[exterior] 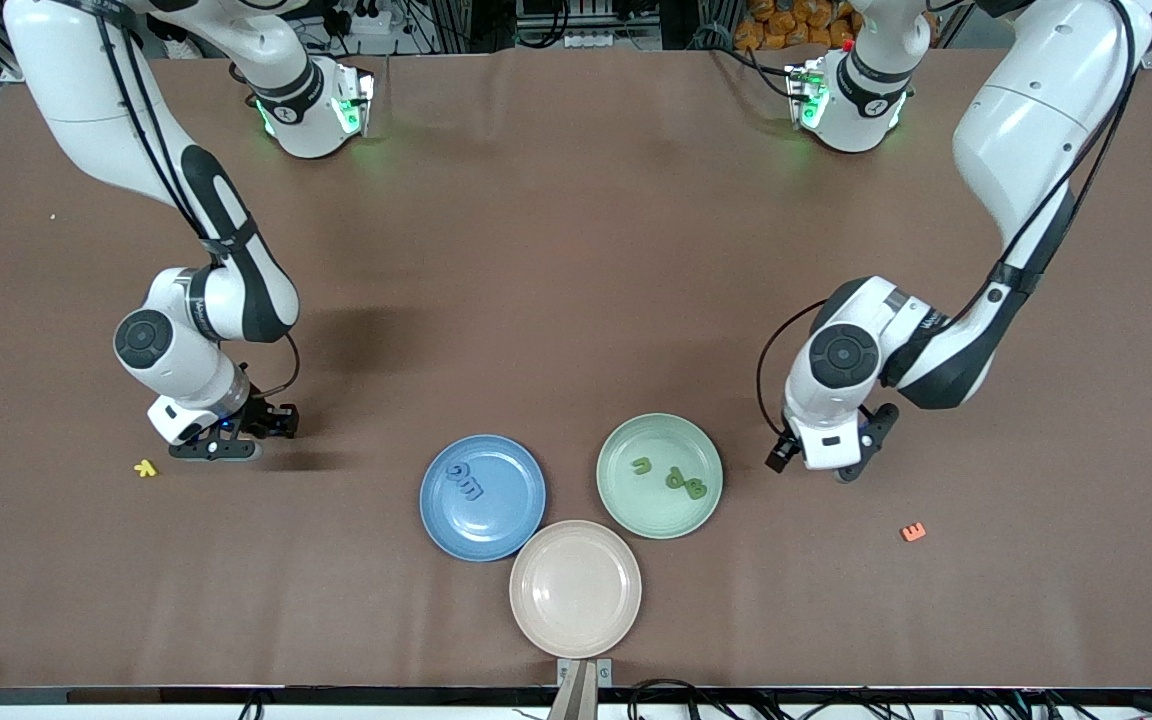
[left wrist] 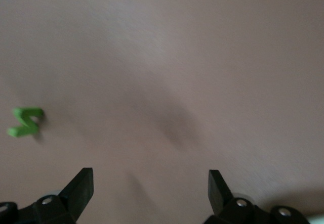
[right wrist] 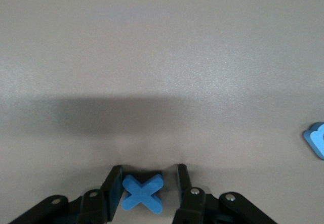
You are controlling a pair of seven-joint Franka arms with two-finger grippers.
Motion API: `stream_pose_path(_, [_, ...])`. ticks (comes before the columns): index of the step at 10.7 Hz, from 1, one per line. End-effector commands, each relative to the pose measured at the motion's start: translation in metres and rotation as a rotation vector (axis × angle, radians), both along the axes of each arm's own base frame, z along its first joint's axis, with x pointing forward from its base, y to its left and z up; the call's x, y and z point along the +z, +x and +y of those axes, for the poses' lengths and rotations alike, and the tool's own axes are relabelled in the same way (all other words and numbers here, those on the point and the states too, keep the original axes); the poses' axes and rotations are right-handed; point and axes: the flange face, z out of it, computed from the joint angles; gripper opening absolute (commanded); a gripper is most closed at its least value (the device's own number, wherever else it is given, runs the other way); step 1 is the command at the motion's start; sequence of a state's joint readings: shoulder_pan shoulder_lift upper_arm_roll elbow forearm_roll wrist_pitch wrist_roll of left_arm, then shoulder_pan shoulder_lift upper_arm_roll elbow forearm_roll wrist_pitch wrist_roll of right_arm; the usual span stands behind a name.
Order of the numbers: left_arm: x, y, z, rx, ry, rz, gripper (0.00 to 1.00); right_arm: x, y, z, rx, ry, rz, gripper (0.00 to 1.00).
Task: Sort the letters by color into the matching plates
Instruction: 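Release u on the green plate while the right gripper lifts blue x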
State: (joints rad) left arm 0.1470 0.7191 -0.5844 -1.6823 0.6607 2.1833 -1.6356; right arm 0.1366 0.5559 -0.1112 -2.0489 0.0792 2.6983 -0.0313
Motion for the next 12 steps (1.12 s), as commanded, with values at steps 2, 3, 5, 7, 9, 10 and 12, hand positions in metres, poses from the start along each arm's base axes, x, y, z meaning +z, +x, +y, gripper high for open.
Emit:
stream_pose_path(2, [-0.005, -0.023, 0.026, -0.075, 0.033, 0.094, 1.0, -0.005, 0.001, -0.002, 0.007, 0.006, 0.003, 0.32])
stream_pose_path(3, [-0.002, -0.029, 0.04, -0.112, 0.008, 0.119, 1.0, -0.005, 0.001, -0.001, 0.008, 0.007, 0.002, 0.28])
stream_pose_path(5, [0.003, -0.037, 0.072, -0.16, -0.047, 0.15, 1.0, -0.004, 0.002, 0.001, 0.01, 0.007, 0.0, 0.24])
stream_pose_path(7, [0.002, -0.046, 0.093, -0.188, -0.073, 0.162, 1.0, 0.005, 0.011, 0.005, 0.016, 0.009, -0.009, 0.23])
stream_pose_path(9, [-0.006, -0.054, 0.095, -0.204, -0.065, 0.163, 1.0, 0.018, 0.023, 0.017, 0.026, 0.024, 0.007, 0.22])
stream_pose_path(10, [-0.012, -0.059, 0.093, -0.206, -0.06, 0.154, 1.0, 0.025, 0.029, 0.02, 0.013, 0.04, 0.026, 0.22])
stream_pose_path(12, [-0.021, -0.062, 0.113, -0.187, -0.055, 0.147, 1.0, 0.041, 0.038, 0.04, 0.004, 0.077, 0.047, 0.22])
